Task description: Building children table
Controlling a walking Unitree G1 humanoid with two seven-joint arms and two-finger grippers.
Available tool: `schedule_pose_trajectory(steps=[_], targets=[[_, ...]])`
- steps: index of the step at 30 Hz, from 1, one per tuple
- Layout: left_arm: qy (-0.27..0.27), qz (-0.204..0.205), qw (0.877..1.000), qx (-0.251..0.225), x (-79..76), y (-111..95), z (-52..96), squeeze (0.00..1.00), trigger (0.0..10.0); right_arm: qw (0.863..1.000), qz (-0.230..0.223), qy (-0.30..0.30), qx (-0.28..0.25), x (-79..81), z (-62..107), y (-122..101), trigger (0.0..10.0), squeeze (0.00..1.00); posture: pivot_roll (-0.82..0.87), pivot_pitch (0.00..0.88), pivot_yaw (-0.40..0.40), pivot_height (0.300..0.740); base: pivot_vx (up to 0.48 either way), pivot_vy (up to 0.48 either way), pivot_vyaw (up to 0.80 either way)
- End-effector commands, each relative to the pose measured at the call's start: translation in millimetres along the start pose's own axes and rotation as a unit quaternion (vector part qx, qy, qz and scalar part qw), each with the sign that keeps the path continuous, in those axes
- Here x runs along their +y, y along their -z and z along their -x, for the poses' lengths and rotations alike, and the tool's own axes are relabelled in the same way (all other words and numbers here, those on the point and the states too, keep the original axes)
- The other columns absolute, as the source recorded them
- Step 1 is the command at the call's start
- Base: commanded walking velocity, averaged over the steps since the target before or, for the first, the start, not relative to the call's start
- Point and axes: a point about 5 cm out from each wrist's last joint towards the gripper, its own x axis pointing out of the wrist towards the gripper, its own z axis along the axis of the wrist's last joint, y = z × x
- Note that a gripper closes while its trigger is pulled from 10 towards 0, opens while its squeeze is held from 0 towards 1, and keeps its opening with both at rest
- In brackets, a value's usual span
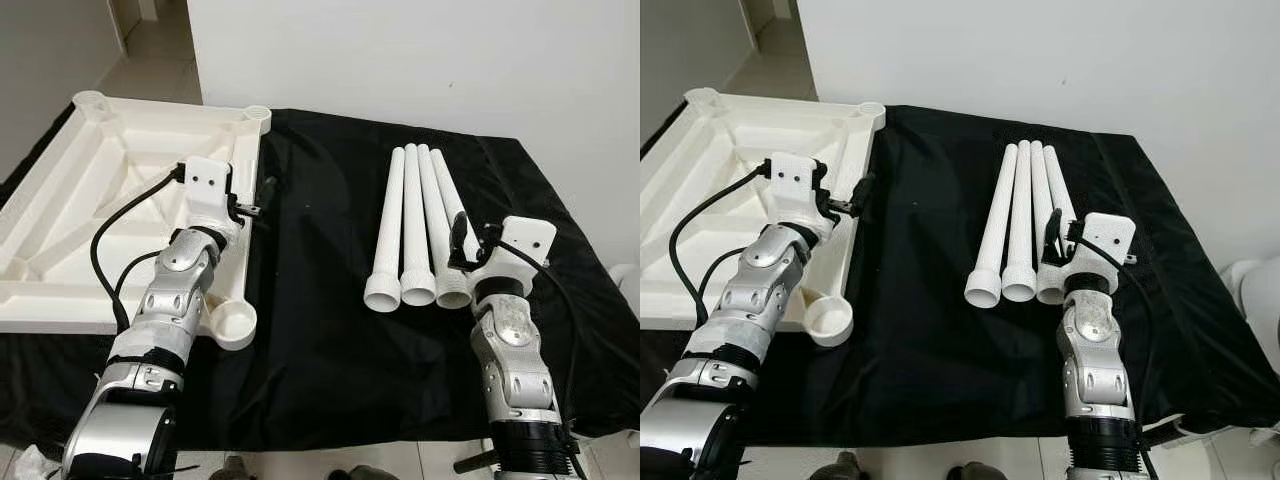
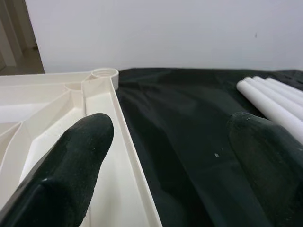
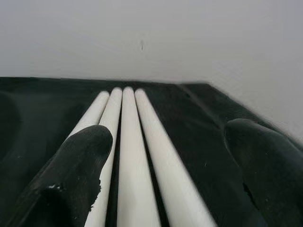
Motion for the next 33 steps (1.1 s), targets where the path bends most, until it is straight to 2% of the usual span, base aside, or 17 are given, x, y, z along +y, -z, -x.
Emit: schedule_pose_trajectory(steps=[1, 9, 14, 16, 17, 18, 19, 20, 21, 22, 24, 25, 33], targets=[[0.063, -0.006, 0.998, 0.0, -11.6, -5.0, -4.0, 0.0, 10.0, 0.999, -0.013, 0.006, 0.042, -3.8, 4.4, 13.4, 10.0, 0.0, 0.04, 0.043, -0.029, 0.74, 0.0, 0.0, 0.0], [0.053, 0.011, 0.999, 0.002, -14.8, -9.5, -6.3, 0.0, 10.0, 0.995, -0.032, 0.013, 0.096, -6.7, 15.9, 28.6, 10.0, 0.0, 0.03, 0.042, 0.015, 0.74, 0.0, 0.0, 0.0], [0.071, 0.016, 0.997, 0.007, -27.6, -8.7, -4.1, 0.0, 10.0, 0.989, -0.006, -0.041, 0.145, -10.8, 30.0, 44.3, 10.0, 0.0, 0.02, 0.047, 0.025, 0.74, 0.0, 0.0, 0.0], [0.071, 0.016, 0.997, 0.007, -27.6, -8.7, -4.1, 0.0, 10.0, 0.989, -0.006, -0.041, 0.145, -10.8, 30.0, 44.3, 10.0, 0.0, 0.02, 0.047, 0.025, 0.74, 0.0, 0.0, 0.0], [0.071, 0.014, 0.997, 0.01, -27.9, -8.3, -5.1, 0.0, 10.0, 0.986, -0.009, -0.06, 0.157, -10.0, 30.8, 46.2, 9.1, 0.0, 0.02, 0.048, 0.027, 0.74, 0.0, 0.0, 0.0], [0.071, 0.014, 0.997, 0.01, -27.9, -8.3, -5.1, 0.0, 10.0, 0.986, -0.009, -0.06, 0.157, -10.0, 30.8, 46.2, 9.1, 0.0, 0.02, 0.048, 0.027, 0.74, 0.0, 0.0, 0.0], [0.069, 0.015, 0.997, 0.011, -27.1, -8.4, -6.1, 0.0, 10.0, 0.984, -0.009, -0.078, 0.159, -9.0, 30.8, 45.7, 7.7, 0.0, 0.02, 0.049, 0.029, 0.74, 0.0, 0.0, 0.0], [0.069, 0.015, 0.997, 0.011, -27.1, -8.4, -6.1, 0.0, 10.0, 0.984, -0.009, -0.078, 0.159, -9.0, 30.8, 45.7, 7.7, 0.0, 0.02, 0.049, 0.029, 0.74, 0.0, 0.0, 0.0], [0.066, 0.017, 0.998, 0.012, -25.7, -8.8, -7.0, 0.0, 10.0, 0.983, -0.009, -0.084, 0.161, -9.0, 29.8, 45.0, 1.5, 0.0, 0.02, 0.048, 0.03, 0.74, 0.0, 0.0, 0.0], [0.063, 0.018, 0.998, 0.013, -24.8, -8.6, -6.8, 0.0, 10.0, 0.982, -0.01, -0.098, 0.161, -6.9, 28.7, 42.7, 0.0, 0.0, 0.02, 0.047, 0.025, 0.74, 0.0, 0.0, 0.0], [0.061, 0.017, 0.998, 0.014, -24.4, -8.1, -6.2, 0.0, 10.0, 0.982, -0.007, -0.098, 0.161, -6.4, 27.7, 41.2, 0.0, 0.0, 0.02, 0.047, 0.025, 0.74, 0.0, 0.0, 0.0], [0.06, 0.016, 0.998, 0.014, -24.2, -7.7, -5.5, 0.0, 10.0, 0.98, -0.012, -0.105, 0.166, -5.0, 27.1, 41.3, 10.0, 0.0, 0.02, 0.045, 0.022, 0.74, 0.0, 0.0, 0.0], [0.053, 0.018, 0.998, 0.014, -25.1, -7.7, -4.4, 0.0, 10.0, 0.978, -0.011, -0.118, 0.171, -1.9, 22.9, 41.8, 10.0, 0.0, 0.02, 0.034, 0.009, 0.74, 0.0, 0.0, 0.0]])
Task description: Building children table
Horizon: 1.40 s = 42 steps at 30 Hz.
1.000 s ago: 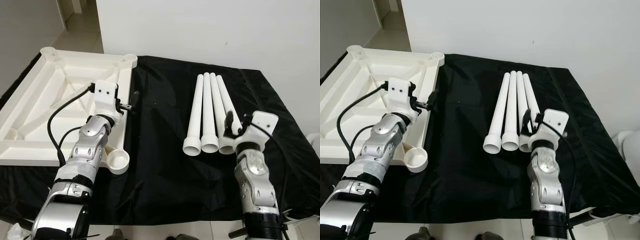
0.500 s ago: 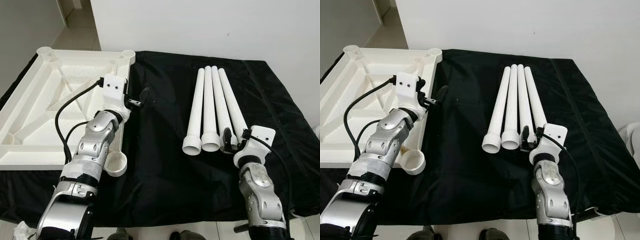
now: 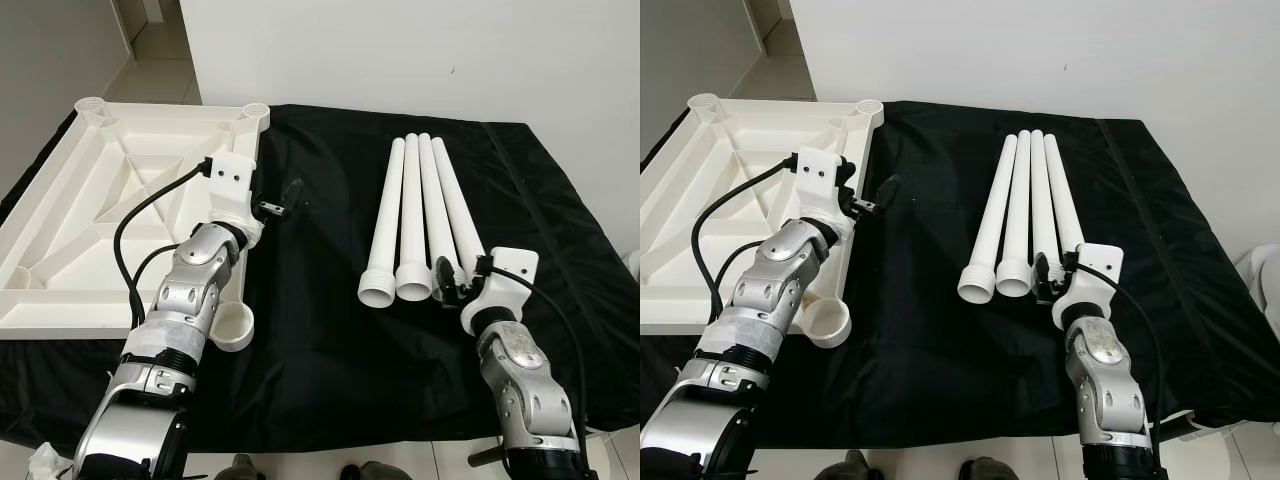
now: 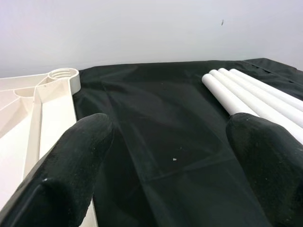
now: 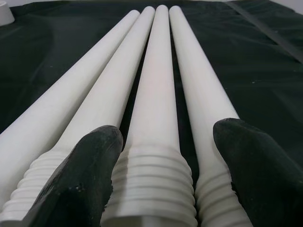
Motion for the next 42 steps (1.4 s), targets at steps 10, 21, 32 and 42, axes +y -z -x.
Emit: schedule_pose_trajectory(steps=[10, 21, 32, 42], targets=[[0.006, 0.006, 1.0, 0.009, -0.2, 2.5, 1.7, 0.0, 10.0, 0.995, -0.029, -0.03, 0.094, 0.1, -8.6, 20.4, 10.0, 0.0, 0.03, 0.015, 0.001, 0.74, 0.0, 0.0, 0.0], [0.003, -0.001, 1.0, 0.001, -0.5, 0.4, 0.1, 0.0, 10.0, 0.996, -0.041, -0.017, 0.076, 3.4, -13.6, 21.1, 4.7, 0.0, 0.03, 0.016, -0.003, 0.74, 0.0, 0.0, 0.0], [0.136, -0.021, 0.99, 0.025, -19.8, 7.3, 2.3, 0.0, 10.0, 0.999, -0.044, -0.009, 0.011, 8.4, -10.1, 13.1, 0.0, 0.0, 0.03, 0.016, -0.016, 0.74, 0.0, 0.0, 0.0], [0.225, 0.047, 0.972, 0.048, -36.5, 6.1, -0.9, 0.0, 10.0, 0.995, 0.033, 0.029, -0.091, 8.4, -1.8, 1.8, 10.0, 0.0, 0.04, 0.001, -0.024, 0.74, 0.0, 0.0, 0.0]])
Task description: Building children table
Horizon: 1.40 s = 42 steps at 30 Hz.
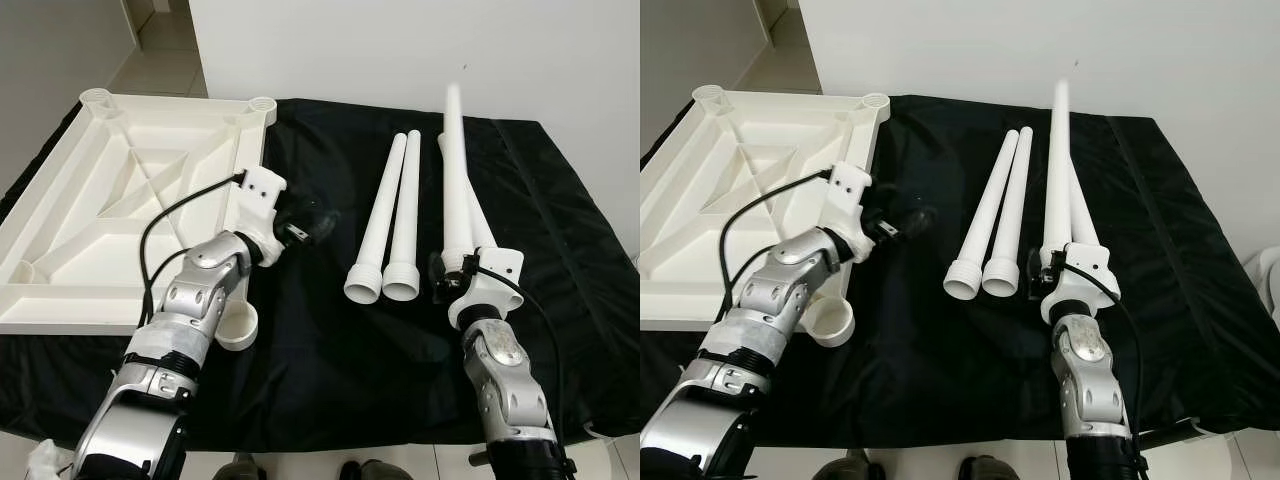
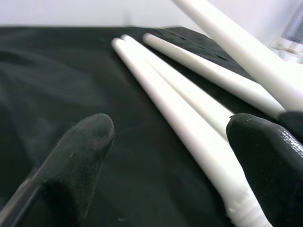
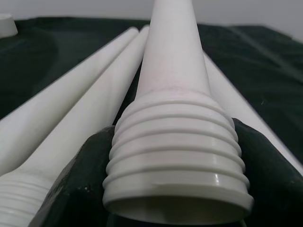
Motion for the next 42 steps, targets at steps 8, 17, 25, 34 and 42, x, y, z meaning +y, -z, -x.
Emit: schedule_pose_trajectory(steps=[8, 17, 25, 34, 42], targets=[[0.021, 0.0, 1.0, 0.002, 3.0, -7.8, -6.3, 0.0, 10.0, 0.999, 0.013, 0.02, -0.025, -4.6, 2.0, 0.2, 10.0, 0.0, -0.01, 0.0, 0.019, 0.74, 0.0, 0.0, 0.0], [0.024, 0.025, 0.999, 0.0, 5.8, -12.7, -11.9, 0.0, 10.0, 0.996, 0.05, 0.033, -0.066, -14.9, -0.7, -9.4, 10.0, 0.0, -0.03, 0.0, 0.049, 0.74, 0.0, 0.0, 0.0], [0.058, 0.084, 0.995, -0.014, 3.4, -25.2, -23.9, 0.0, 10.0, 0.99, 0.056, -0.018, -0.126, -5.5, 0.9, -25.0, 10.0, 0.0, -0.02, 0.0, 0.029, 0.74, 0.0, 0.0, 0.0], [0.192, 0.236, 0.952, -0.013, -14.3, -52.0, -35.1, 0.0, 10.0, 0.973, 0.076, -0.132, -0.172, 28.5, 0.3, -34.9, 10.0, 0.0, 0.0, 0.0, 0.012, 0.74, 0.0, 0.0, 0.0], [0.199, 0.284, 0.938, -0.013, -13.6, -64.6, -45.3, 0.0, 10.0, 0.963, 0.088, -0.175, -0.182, 43.1, 1.6, -36.5, 10.0, 0.0, 0.0, 0.0, 0.012, 0.74, 0.0, 0.0, 0.0]])
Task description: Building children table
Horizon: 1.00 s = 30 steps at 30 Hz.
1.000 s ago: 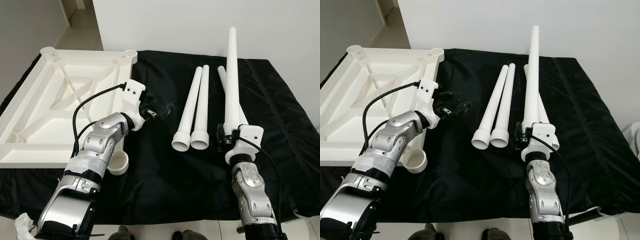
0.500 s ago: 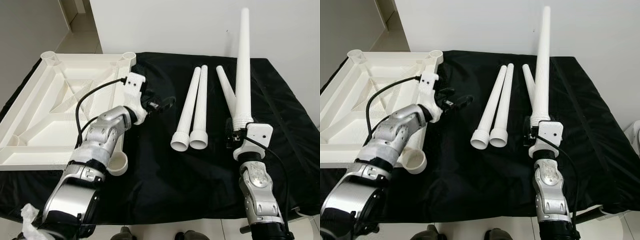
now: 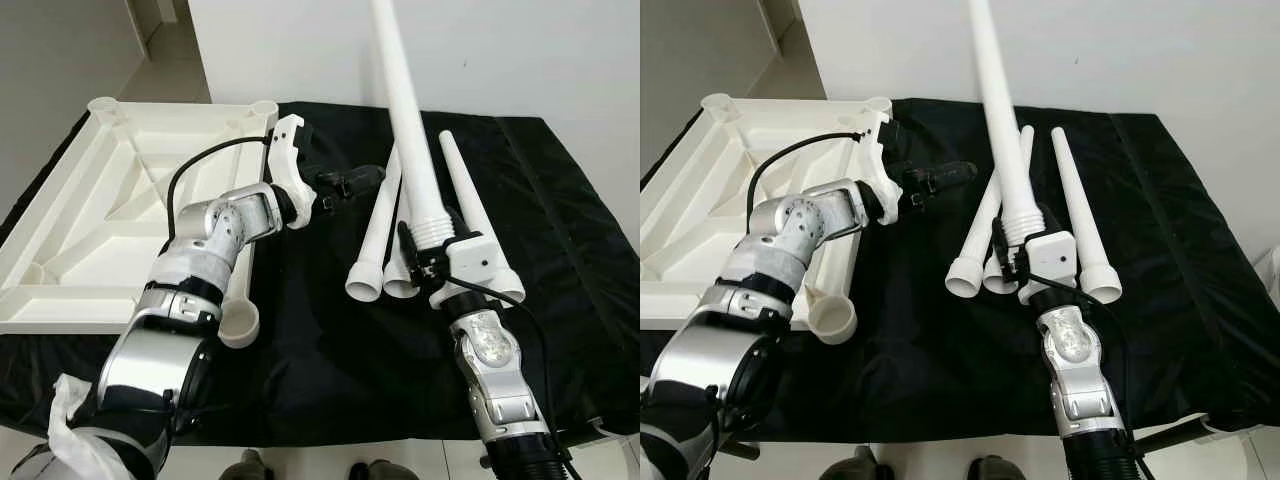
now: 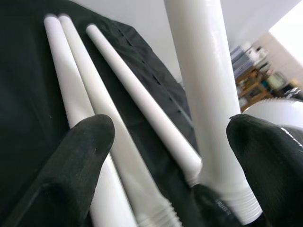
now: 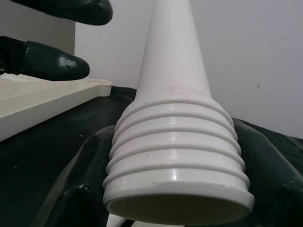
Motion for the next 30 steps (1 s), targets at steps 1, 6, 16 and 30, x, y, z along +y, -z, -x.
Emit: schedule_pose_trajectory(steps=[1, 6, 16, 30], targets=[[0.115, 0.036, 0.993, 0.002, -14.7, -7.6, -4.8, 0.0, 10.0, 0.999, 0.008, -0.025, -0.024, 7.2, -4.4, -6.4, 10.0, 0.0, 0.0, 0.0, 0.012, 0.74, 0.0, 0.0, 0.0], [0.121, 0.045, 0.992, 0.003, -22.8, -16.8, -13.9, 0.0, 10.0, 0.998, 0.021, -0.058, -0.032, 16.8, -7.8, -8.0, 10.0, 0.0, 0.0, 0.0, 0.011, 0.74, 0.0, 0.0, 0.0], [0.092, 0.067, 0.993, -0.025, -24.5, -37.7, -21.7, 0.0, 10.0, 0.994, 0.031, -0.104, -0.024, 29.4, -3.2, -4.7, 10.0, 0.0, -0.01, 0.0, 0.017, 0.74, 0.0, 0.0, 0.0], [0.044, 0.088, 0.992, -0.079, -17.4, -65.5, -17.3, 0.0, 0.0, 0.992, 0.041, -0.116, -0.021, 31.0, 2.0, -1.9, 10.0, 0.0, -0.01, 0.0, 0.02, 0.74, 0.0, 0.0, 0.0]])
